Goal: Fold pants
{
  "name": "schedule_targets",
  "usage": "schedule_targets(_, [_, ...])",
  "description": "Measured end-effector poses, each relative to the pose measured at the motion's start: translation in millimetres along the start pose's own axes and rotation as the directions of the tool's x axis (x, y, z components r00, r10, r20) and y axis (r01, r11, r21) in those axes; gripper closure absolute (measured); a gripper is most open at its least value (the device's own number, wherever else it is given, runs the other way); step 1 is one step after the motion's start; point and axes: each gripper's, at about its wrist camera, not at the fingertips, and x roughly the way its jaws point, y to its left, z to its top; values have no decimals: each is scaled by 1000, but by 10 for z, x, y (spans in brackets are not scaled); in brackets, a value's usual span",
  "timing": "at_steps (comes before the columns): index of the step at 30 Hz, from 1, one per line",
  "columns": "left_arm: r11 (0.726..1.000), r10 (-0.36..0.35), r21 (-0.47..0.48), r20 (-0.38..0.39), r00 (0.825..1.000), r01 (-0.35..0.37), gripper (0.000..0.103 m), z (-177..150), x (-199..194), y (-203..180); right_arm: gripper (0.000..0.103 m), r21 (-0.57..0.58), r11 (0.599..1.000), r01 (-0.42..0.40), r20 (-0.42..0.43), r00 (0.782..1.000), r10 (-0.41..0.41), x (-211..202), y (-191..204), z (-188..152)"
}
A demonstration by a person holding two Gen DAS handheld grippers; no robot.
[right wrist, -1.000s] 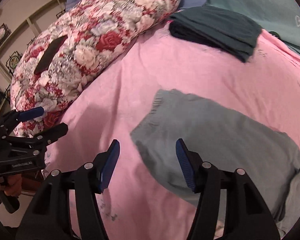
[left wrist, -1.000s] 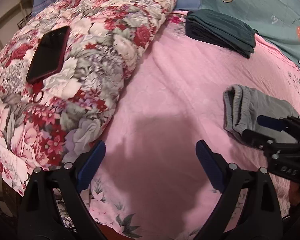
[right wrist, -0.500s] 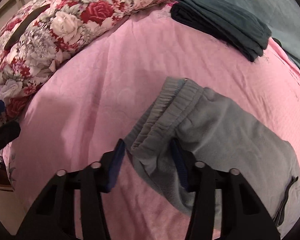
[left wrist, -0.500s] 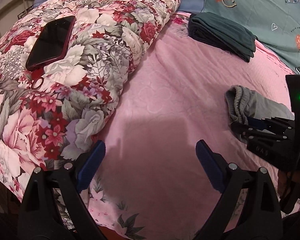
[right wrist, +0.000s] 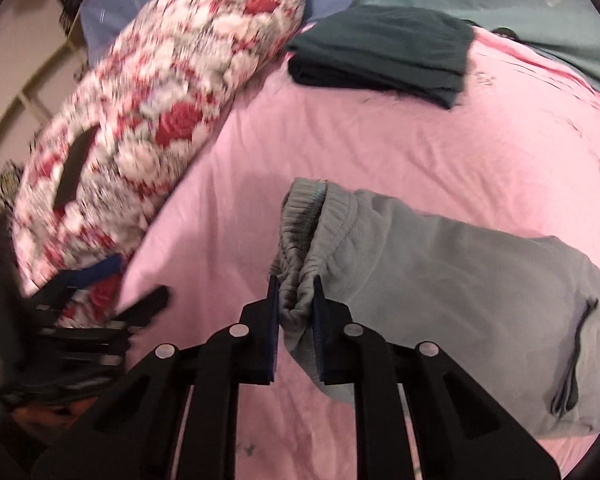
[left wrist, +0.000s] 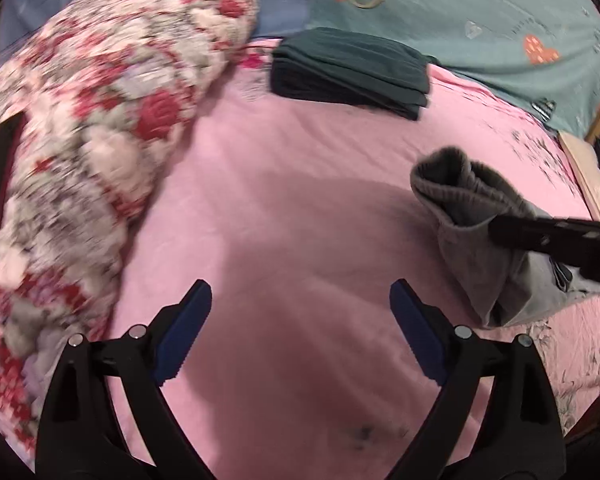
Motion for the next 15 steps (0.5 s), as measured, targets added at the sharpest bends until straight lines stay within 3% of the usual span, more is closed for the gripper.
schedule_targets(8, [990, -92, 107, 9, 996, 91, 18, 299, 146, -759, 89, 92, 995, -30, 118, 993, 19, -622, -412, 15])
schedule_targets(15, [951, -177, 259, 5, 984, 169, 18, 484, 99, -1773, 89, 236, 972, -22, 288, 957, -48, -1530, -1216, -181])
